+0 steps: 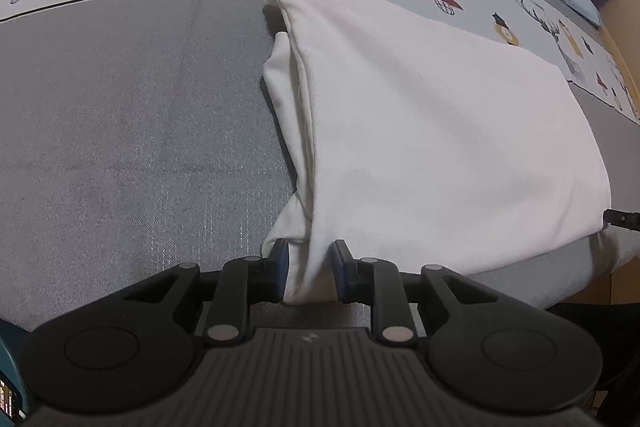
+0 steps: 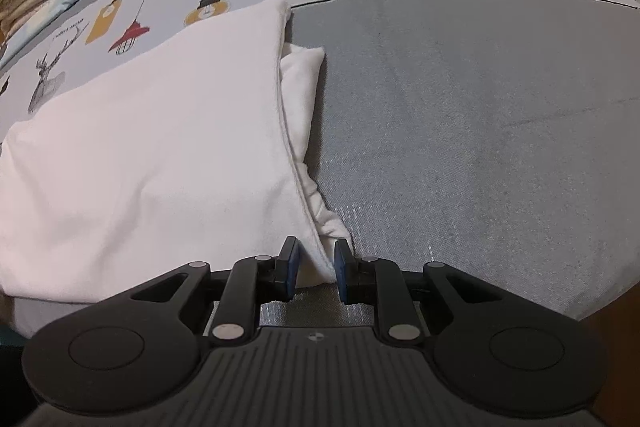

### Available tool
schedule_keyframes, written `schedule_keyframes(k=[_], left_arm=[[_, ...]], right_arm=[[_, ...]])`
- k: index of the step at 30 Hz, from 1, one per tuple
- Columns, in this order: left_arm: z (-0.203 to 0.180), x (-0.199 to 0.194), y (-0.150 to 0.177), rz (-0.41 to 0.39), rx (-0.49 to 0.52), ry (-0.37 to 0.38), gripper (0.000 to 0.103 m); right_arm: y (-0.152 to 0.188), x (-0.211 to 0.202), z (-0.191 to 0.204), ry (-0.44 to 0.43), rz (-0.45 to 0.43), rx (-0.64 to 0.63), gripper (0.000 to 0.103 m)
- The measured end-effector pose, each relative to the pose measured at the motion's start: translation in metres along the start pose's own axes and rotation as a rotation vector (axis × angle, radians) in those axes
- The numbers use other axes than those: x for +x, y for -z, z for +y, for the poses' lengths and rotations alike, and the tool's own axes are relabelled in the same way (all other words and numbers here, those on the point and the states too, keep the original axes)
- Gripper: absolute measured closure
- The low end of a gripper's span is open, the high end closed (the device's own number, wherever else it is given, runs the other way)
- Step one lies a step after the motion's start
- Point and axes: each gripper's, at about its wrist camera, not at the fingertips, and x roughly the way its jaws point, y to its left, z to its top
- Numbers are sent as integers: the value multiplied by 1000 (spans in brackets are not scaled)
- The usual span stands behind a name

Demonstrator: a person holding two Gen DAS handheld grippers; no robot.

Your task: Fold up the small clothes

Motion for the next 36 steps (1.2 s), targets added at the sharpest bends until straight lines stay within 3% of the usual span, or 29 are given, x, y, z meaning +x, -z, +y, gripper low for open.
schedule_keyframes(k=[2, 3, 4, 6, 8, 12, 15, 18, 21, 22, 26, 28, 30, 32, 36], left_arm=[[-1, 0, 0, 0, 4, 3, 97], [-2, -1, 1, -6, 6, 4, 99], [-2, -4, 1, -23, 5, 1, 100], [-1, -12, 2, -58, -19, 13, 100], [3, -12, 2, -43, -48, -2, 100], [6, 1, 1, 31, -56, -34, 100], [5, -5, -3, 1, -66, -12, 98], [10, -14, -9, -55, -104, 20, 92], [15, -21, -17, -88, -140, 48, 88], [16, -22, -20, -94, -147, 60, 88], [15, -26, -36, -114, -123, 95, 67], [18, -25, -45, -112, -124, 115, 63], [25, -21, -53, -110, -148, 133, 62], [35, -14, -60, -100, -190, 154, 62], [50, -1, -72, -71, -243, 154, 58]], right_arm=[[0, 1, 2, 3, 1, -16, 84], [0, 1, 3, 0, 0, -18, 91], [-1, -1, 3, -6, -5, -16, 100], [-1, -8, 1, -18, -45, 5, 100], [-3, -18, -6, -47, -91, 57, 101], [-2, -2, -16, -4, 2, 102, 101], [-1, 3, -4, 23, 16, 29, 100], [-4, -3, 0, 42, -23, 25, 99], [-10, -16, 7, 97, -125, 1, 95], [-14, -21, 6, 85, -152, -1, 95], [-36, -51, 5, -4, -295, -20, 93], [-43, -64, 7, -16, -371, -44, 81], [-44, -70, 9, -13, -427, -52, 78], [-40, -66, 9, -12, -452, -41, 78], [-40, -55, 15, -9, -416, -16, 78]])
